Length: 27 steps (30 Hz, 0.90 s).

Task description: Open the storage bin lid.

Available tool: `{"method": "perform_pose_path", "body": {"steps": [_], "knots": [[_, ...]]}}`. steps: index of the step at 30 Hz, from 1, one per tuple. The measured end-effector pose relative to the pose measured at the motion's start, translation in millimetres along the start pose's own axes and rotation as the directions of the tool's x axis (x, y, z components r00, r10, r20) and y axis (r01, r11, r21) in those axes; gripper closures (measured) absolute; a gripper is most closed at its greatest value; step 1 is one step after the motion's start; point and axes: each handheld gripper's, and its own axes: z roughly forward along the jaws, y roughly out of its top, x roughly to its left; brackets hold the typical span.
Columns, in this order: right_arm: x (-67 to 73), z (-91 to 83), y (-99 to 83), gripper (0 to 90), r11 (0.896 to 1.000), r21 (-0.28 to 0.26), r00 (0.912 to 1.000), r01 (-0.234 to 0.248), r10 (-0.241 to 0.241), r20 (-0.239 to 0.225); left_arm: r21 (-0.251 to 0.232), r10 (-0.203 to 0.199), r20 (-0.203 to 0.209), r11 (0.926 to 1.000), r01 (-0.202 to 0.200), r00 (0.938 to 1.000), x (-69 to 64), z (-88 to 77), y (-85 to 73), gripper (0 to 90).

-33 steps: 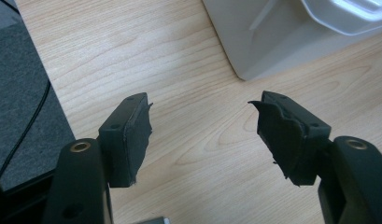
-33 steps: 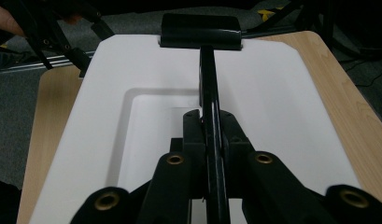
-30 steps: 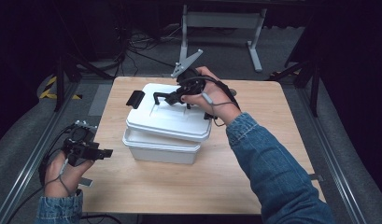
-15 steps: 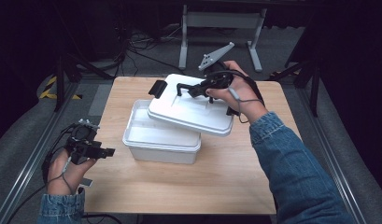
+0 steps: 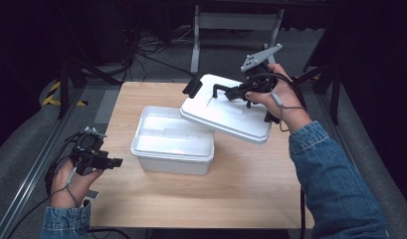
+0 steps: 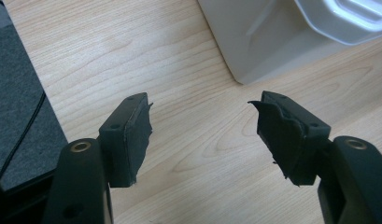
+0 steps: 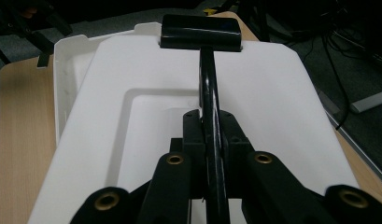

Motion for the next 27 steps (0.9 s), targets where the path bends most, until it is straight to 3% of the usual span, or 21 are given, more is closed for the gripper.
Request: {"method": "perform_pose_path", "body": {"steps": [14, 27], "knots": [[-14.7, -24.3, -26.8, 84.5, 0.999, 0.001, 0.9983, -0.038, 0.038, 0.045, 0.009, -0.001, 0.001, 1.0, 0.001, 1.0, 1.1, 0.5, -0.2, 35.4], [-37.5, -31.6, -66.2, 84.5, 0.991, 0.012, 0.9875, -0.131, 0.13, 0.089, 0.008, -0.004, 0.002, 1.0, 0.004, 1.0, 0.7, 0.9, 1.1, 35.4]]}}
